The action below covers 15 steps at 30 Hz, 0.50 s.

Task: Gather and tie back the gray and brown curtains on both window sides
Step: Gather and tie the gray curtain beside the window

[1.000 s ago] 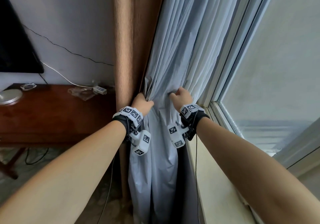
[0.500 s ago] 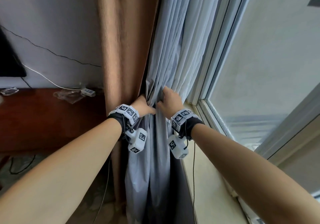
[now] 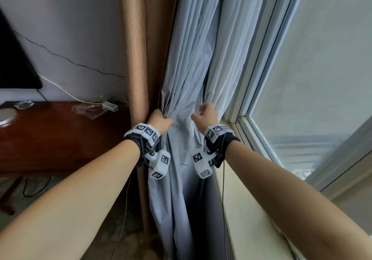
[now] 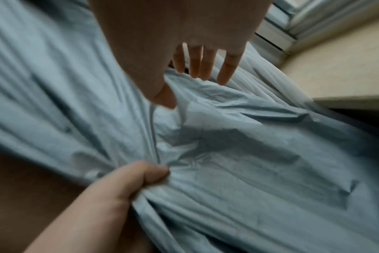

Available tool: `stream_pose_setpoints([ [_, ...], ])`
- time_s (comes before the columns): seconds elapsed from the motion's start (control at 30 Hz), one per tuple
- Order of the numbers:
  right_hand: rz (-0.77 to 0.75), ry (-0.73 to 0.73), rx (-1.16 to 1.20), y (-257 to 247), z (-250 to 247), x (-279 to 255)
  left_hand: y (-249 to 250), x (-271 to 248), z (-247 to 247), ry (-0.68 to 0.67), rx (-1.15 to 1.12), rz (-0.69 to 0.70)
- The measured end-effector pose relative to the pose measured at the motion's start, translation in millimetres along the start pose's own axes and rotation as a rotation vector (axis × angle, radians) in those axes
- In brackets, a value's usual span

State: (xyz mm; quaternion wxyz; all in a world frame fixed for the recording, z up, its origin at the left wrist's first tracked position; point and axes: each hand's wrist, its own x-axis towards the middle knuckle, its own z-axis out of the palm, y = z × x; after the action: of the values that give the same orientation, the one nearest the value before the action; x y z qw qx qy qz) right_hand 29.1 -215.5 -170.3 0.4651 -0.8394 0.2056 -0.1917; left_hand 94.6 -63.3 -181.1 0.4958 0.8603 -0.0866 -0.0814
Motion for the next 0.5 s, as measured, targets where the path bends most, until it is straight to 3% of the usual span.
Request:
stream_pose_setpoints([
  [0.13,0.136,-0.214,0.212,2.2,7.9,12.8,-13.0,14.7,-0.5,-0.027,-0.007,-0.002],
  [0.23,0.101,-0.168,0.237,-0.1,12.9,21.0,-11.8,12.8,-5.2,-0.028,-0.009,-0.002],
  [0.4,-0.028,-0.087,-0.002,1.1,8.3,21.3,0.3,1.6,-8.4,0.015,-0.001,-0.001],
  [0.5,-0.202,-0.044,-0.23,-0.7,3.2,10.1,6.5,-0.3,-1.4,0.091,0.014,-0.008],
])
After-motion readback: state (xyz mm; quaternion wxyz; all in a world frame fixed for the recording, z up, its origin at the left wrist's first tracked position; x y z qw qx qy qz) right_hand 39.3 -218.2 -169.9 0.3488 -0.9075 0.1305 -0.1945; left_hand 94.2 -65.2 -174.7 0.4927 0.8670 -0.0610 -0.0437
